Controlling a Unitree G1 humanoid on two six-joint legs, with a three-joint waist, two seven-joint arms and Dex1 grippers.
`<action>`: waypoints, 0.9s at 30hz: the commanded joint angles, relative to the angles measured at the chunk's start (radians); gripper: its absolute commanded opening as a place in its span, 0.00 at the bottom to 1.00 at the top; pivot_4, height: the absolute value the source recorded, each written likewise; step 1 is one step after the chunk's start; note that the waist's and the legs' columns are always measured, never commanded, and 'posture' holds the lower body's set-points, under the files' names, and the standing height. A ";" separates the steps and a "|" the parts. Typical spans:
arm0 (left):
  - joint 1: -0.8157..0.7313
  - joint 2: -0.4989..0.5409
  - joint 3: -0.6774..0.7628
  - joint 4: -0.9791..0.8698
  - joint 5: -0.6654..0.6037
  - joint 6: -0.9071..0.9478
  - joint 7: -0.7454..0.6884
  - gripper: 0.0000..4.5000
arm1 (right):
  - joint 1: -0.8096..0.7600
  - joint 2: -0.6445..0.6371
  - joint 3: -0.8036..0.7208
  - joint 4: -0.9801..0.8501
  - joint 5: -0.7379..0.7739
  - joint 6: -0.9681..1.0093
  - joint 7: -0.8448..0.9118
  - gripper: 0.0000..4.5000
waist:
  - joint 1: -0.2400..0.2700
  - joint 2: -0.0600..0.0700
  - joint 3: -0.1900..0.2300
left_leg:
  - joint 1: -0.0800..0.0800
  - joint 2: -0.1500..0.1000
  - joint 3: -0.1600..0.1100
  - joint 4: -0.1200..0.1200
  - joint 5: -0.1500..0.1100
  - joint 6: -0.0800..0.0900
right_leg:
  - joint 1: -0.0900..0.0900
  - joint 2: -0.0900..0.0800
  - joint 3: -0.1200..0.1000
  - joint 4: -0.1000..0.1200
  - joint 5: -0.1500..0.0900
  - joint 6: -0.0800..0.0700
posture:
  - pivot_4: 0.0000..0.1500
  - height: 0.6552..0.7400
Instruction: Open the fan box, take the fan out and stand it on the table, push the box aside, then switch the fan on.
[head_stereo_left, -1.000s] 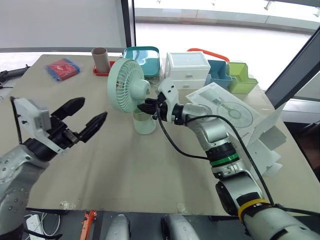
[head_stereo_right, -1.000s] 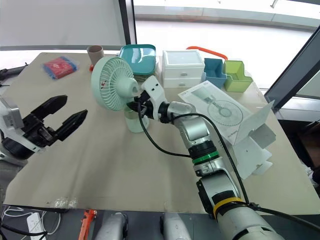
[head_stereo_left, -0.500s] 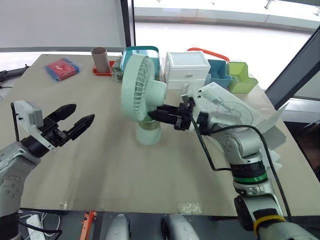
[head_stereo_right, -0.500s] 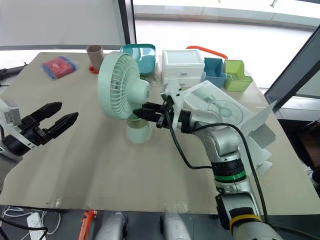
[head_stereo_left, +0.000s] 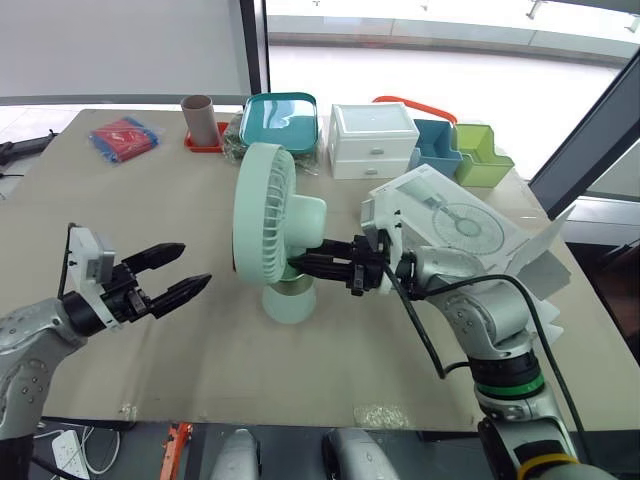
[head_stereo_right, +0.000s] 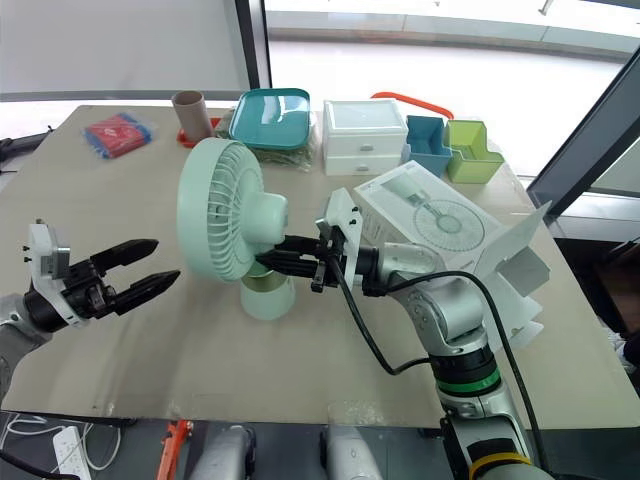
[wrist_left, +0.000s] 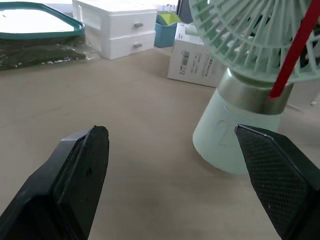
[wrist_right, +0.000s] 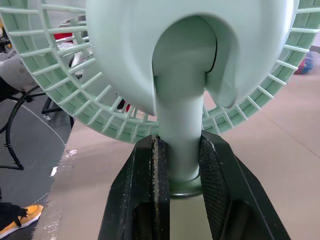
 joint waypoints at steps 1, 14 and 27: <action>-0.003 -0.002 -0.010 0.017 0.036 -0.052 -0.028 0.94 | -0.014 0.012 0.011 -0.015 0.000 -0.068 0.008 0.13 | -0.001 0.000 0.000 | 0.000 0.000 0.000 0.000 0.000 0.000 | 0.000 0.000 0.000 0.000 0.000 0.000 | 1.00 1.00; -0.073 -0.023 -0.061 0.084 0.154 -0.135 0.001 0.94 | -0.030 0.006 0.046 0.055 -0.054 -0.152 0.010 0.13 | 0.001 0.000 0.000 | 0.000 0.000 0.000 0.000 0.000 0.000 | 0.000 0.000 0.000 0.000 0.000 0.000 | 1.00 1.00; -0.119 -0.034 -0.058 0.133 0.139 -0.114 0.011 0.96 | -0.050 0.012 0.049 0.095 -0.068 -0.178 0.011 0.13 | 0.001 0.000 0.000 | 0.000 0.000 0.000 0.001 0.000 0.000 | 0.000 0.000 0.000 0.000 0.000 0.000 | 1.00 1.00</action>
